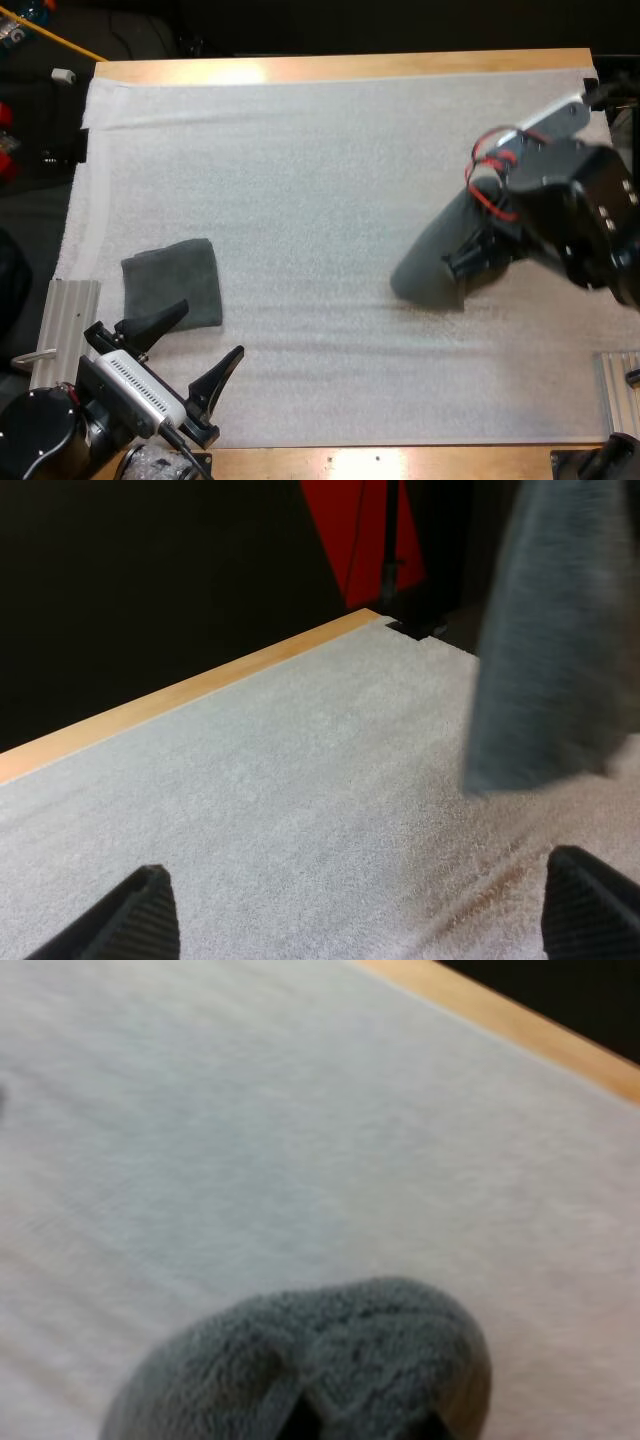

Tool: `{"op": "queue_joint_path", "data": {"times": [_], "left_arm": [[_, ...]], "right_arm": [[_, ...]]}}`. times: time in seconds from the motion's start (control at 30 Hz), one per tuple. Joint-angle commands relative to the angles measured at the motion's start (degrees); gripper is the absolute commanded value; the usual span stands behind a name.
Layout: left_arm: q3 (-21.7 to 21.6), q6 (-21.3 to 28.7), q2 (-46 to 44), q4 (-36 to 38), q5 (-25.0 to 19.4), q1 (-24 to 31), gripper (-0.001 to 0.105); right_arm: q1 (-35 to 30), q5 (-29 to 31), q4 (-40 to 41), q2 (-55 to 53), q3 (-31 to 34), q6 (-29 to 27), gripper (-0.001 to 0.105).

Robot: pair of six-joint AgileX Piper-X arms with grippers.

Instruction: Pick towel from pile, fold and stack

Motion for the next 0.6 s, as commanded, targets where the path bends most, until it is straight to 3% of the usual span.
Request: {"op": "queue_joint_path", "data": {"times": [0.0, 0.2, 0.57], "left_arm": [[-0.41, -0.57, 0.12, -0.68, 0.46, -0.2, 0.071], [-0.41, -0.57, 0.12, -0.68, 0.46, -0.2, 0.071], [-0.41, -0.57, 0.12, -0.68, 0.46, -0.2, 0.071]], "right_arm": [[1.41, -1.16, 2.75, -0.58, -0.32, 2.86, 0.0], [5.45, -3.9, 2.75, 2.84, -0.32, 5.26, 0.0], [5.44, -3.9, 1.24, 19.87, -0.32, 2.84, 0.0]]}}
